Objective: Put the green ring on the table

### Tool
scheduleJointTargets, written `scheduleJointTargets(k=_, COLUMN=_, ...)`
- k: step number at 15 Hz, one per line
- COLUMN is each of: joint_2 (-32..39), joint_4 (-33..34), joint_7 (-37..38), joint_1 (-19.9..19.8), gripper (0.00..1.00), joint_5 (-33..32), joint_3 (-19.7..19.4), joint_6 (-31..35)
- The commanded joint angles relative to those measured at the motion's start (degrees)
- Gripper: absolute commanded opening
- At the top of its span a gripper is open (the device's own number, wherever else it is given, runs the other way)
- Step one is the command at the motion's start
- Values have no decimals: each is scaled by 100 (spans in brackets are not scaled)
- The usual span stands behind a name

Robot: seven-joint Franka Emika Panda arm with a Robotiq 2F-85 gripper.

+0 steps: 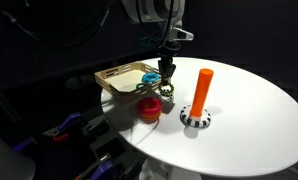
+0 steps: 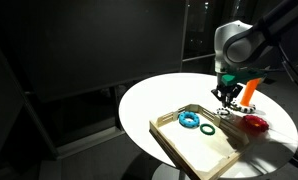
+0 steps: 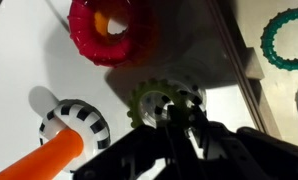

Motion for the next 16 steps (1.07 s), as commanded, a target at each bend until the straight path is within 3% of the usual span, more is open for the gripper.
scheduleJointTargets(k=1, joint_2=96, joint_4=50, joint_7=200, joint_1=32, gripper=5, joint_5=-227, joint_3=-27, joint_6=-7)
scheduleJointTargets(k=12, joint_2=304, joint_4=79, joint_7=259, joint_1=97, gripper=6, joint_5=-325, joint_3=-49, joint_6=266)
scheduleJointTargets(k=14, joint_2=329, joint_4=85, joint_7=264, joint_1=101, gripper=41, joint_5=-340, joint_3=-54, joint_6=285)
scheduleJointTargets(k=16, joint_2=346, joint_4=94, joint_7=266, joint_1=104, gripper=57, joint_5=-348, joint_3=-58, joint_6=280)
